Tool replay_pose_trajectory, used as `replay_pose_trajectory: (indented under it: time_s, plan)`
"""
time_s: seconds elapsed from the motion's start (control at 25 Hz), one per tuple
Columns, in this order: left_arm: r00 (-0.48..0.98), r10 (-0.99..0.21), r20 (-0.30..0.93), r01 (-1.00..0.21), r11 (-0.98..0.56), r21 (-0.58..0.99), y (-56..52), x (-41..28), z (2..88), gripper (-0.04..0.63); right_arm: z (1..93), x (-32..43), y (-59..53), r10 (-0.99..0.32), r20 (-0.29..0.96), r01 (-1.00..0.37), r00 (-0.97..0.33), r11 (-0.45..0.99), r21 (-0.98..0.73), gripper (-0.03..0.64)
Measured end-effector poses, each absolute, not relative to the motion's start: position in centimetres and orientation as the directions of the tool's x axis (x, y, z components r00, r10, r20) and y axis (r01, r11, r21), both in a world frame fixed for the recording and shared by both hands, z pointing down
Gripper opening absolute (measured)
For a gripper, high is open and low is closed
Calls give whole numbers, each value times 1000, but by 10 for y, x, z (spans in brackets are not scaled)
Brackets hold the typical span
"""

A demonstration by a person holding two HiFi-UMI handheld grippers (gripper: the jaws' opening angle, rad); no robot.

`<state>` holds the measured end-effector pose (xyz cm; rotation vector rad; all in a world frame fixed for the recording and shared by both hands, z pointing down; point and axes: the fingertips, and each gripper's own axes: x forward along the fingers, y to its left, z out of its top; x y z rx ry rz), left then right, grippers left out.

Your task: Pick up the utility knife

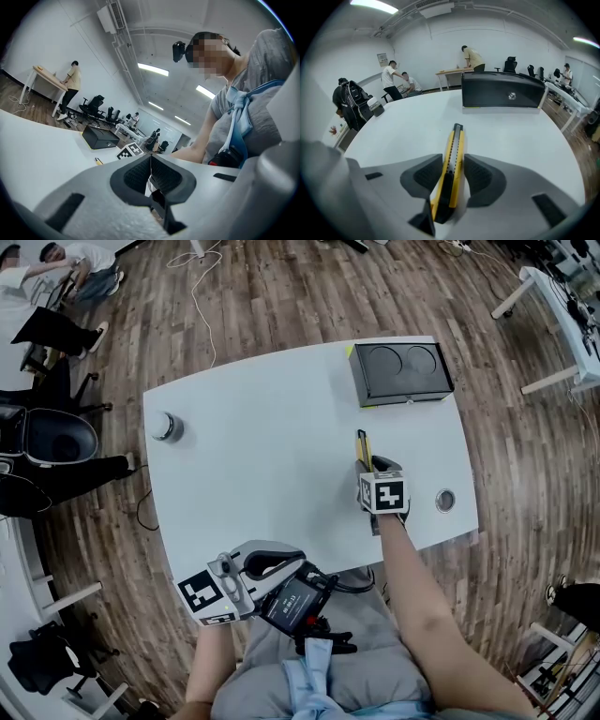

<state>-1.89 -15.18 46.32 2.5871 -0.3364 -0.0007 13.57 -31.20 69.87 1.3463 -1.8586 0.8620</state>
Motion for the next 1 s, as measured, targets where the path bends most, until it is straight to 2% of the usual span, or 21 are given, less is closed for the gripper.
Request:
replay_pose_trajectory:
  time_s: [0.36,1.0]
  plan:
    - [968,-242,69,-243,-830,503,-147,-20,462,17,699,134,-310,-516,836,-962,-186,268,-48,135]
    - [968,-242,72,-245,-831,500,-150,-22,462,17,699,136,-314,-532,819,-963,-215,253,-89,133]
